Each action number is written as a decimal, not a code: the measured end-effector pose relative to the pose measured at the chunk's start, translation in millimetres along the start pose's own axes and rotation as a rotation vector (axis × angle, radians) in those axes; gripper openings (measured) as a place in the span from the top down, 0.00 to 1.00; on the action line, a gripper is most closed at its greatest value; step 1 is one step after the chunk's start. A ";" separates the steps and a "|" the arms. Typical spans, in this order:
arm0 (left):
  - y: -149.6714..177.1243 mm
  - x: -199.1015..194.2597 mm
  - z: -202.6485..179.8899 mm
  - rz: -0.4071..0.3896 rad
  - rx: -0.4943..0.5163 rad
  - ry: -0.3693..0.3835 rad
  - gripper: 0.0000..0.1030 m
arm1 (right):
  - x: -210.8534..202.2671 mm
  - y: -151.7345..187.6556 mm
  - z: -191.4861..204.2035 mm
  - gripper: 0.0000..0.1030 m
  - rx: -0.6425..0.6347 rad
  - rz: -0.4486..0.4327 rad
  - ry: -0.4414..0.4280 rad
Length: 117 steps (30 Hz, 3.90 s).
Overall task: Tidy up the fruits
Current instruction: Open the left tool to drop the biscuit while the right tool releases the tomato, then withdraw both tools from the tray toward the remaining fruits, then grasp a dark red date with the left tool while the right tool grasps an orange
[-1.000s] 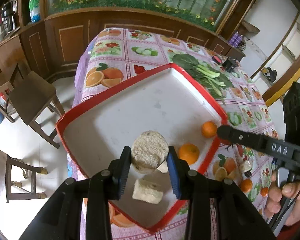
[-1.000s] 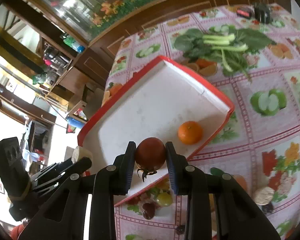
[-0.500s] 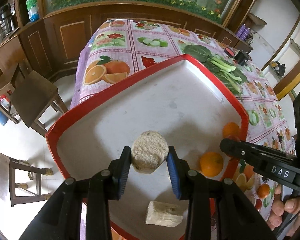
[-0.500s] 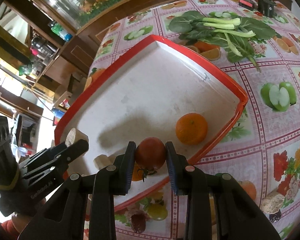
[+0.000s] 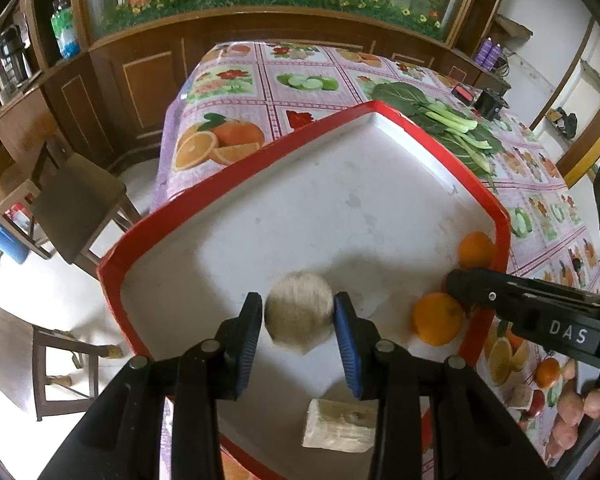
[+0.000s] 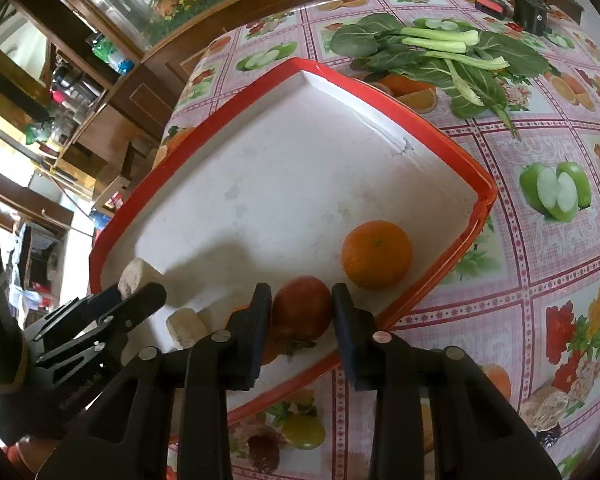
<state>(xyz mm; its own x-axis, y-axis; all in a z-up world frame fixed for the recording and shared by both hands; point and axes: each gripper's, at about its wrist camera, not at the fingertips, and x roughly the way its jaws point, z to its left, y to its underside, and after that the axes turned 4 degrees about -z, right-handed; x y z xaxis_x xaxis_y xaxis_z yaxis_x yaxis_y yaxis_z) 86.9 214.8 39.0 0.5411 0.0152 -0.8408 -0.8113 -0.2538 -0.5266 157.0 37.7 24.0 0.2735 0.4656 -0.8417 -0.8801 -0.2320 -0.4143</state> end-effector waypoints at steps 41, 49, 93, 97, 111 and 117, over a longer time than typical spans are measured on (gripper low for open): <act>35.4 -71.9 -41.5 -0.055 0.088 0.002 0.16 | -108.3 63.0 -75.9 0.39 0.051 -0.126 0.034; 56.2 -72.1 -73.8 -0.031 0.157 0.031 0.15 | -125.2 95.0 -103.0 0.39 0.067 -0.107 0.036; 84.9 -13.5 -92.4 0.097 0.136 0.082 0.70 | -91.6 118.6 -124.1 0.52 0.156 -0.049 0.126; 85.4 -13.3 -94.4 0.098 0.144 0.070 0.74 | -90.8 118.6 -121.2 0.53 0.132 -0.044 0.145; 87.3 -14.1 -101.2 0.108 0.175 0.063 0.77 | -82.0 117.4 -101.9 0.66 -0.017 -0.031 0.233; 87.6 -14.8 -104.3 0.107 0.180 0.071 0.77 | -83.8 115.2 -105.0 0.66 0.009 -0.032 0.219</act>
<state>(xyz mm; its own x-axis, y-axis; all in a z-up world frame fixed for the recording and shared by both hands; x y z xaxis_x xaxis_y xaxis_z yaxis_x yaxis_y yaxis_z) 30.8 91.5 18.4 0.4591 -0.0727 -0.8854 -0.8878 -0.0733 -0.4543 73.4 -117.7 10.4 0.3778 0.2757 -0.8839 -0.8730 -0.2118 -0.4393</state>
